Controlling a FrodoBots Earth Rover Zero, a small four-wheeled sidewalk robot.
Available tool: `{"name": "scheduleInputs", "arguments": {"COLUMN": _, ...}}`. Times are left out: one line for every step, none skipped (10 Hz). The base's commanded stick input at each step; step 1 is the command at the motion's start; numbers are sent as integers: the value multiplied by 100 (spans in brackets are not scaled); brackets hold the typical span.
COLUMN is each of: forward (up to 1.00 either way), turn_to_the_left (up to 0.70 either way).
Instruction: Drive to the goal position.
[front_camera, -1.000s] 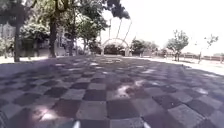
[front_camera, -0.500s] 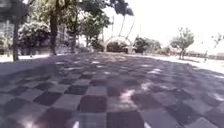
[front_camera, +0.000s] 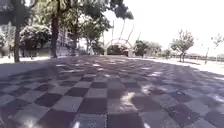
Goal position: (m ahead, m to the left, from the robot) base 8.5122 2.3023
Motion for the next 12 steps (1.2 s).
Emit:
{"name": "scheduleInputs", "arguments": {"forward": 70, "turn_to_the_left": 0}}
{"name": "scheduleInputs", "arguments": {"forward": 70, "turn_to_the_left": 0}}
{"name": "scheduleInputs", "arguments": {"forward": 70, "turn_to_the_left": 0}}
{"name": "scheduleInputs", "arguments": {"forward": 70, "turn_to_the_left": 0}}
{"name": "scheduleInputs", "arguments": {"forward": 70, "turn_to_the_left": 0}}
{"name": "scheduleInputs", "arguments": {"forward": 70, "turn_to_the_left": 0}}
{"name": "scheduleInputs", "arguments": {"forward": 70, "turn_to_the_left": 0}}
{"name": "scheduleInputs", "arguments": {"forward": 70, "turn_to_the_left": 0}}
{"name": "scheduleInputs", "arguments": {"forward": 70, "turn_to_the_left": 0}}
{"name": "scheduleInputs", "arguments": {"forward": 70, "turn_to_the_left": 0}}
{"name": "scheduleInputs", "arguments": {"forward": 70, "turn_to_the_left": 0}}
{"name": "scheduleInputs", "arguments": {"forward": 70, "turn_to_the_left": 0}}
